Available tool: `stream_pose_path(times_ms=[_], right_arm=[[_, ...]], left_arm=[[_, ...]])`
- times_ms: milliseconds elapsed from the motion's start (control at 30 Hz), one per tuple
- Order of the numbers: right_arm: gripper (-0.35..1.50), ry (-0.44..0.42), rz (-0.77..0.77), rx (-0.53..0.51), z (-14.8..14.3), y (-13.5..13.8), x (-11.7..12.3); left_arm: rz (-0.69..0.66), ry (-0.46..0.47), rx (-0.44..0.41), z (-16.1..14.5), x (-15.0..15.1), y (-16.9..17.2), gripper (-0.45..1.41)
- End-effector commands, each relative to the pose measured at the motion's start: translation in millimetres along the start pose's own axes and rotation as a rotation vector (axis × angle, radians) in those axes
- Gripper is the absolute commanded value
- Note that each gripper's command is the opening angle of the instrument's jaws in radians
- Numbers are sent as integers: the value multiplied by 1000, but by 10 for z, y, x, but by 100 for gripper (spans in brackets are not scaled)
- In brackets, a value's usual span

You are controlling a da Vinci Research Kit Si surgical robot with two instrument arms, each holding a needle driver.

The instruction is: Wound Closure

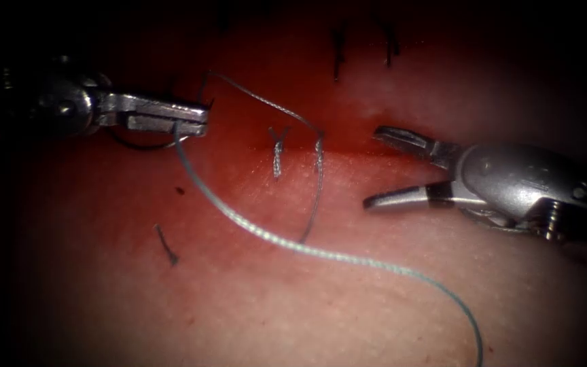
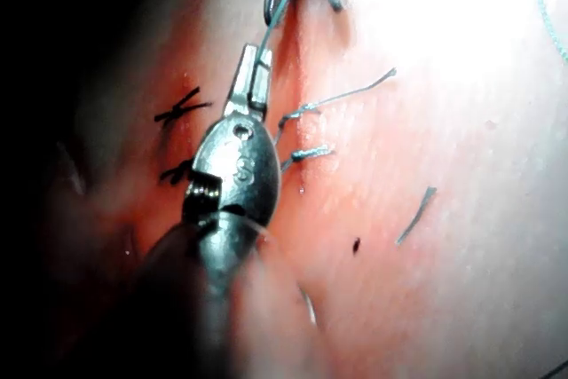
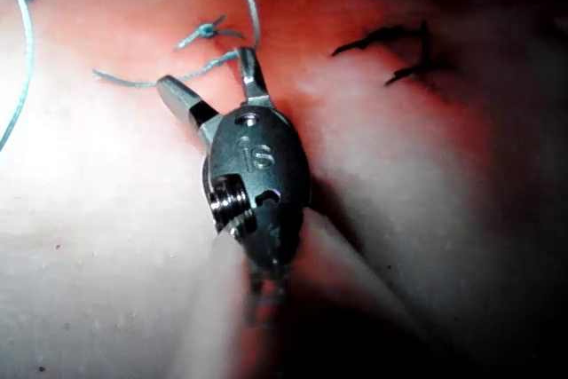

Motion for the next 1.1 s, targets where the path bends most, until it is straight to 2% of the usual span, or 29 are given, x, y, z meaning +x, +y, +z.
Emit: stream_pose_path(times_ms=[33, 167, 233, 267, 333, 400, 433, 567, 767, 933, 1033, 1100], right_arm=[[118, 6, -11, 51, 18, 5, 3], [120, -20, -35, 89, 33, 7, 11], [84, -20, -43, 109, 46, 9, 16], [84, -20, -43, 109, 46, 9, 16], [62, -28, -38, 148, 58, 9, 20], [-17, -38, -4, 185, 64, 10, 24], [-35, -40, 4, 195, 69, 10, 26], [-35, -41, 64, 231, 84, 11, 32], [-35, -36, 73, 269, 106, 10, 38], [-35, -31, 81, 306, 136, 11, 41], [-35, -14, 78, 306, 147, 13, 40], [-35, 46, 96, 305, 161, 19, 40]], left_arm=[[8, -2, 4, 12, 1, -4, -45], [17, -10, 3, 31, 11, 2, -45], [23, -55, 19, 46, 16, 6, -45], [23, -55, 19, 46, 16, 6, -45], [27, -83, 27, 59, 21, 11, -45], [29, -98, 34, 63, 23, 13, -45], [28, -112, 39, 65, 25, 13, -45], [23, -130, 60, 69, 28, 14, -45], [24, -143, 63, 75, 29, 18, -45], [28, -157, 66, 84, 28, 23, -45], [29, -164, 68, 87, 27, 25, -45], [33, -155, 67, 91, 27, 28, -45]])
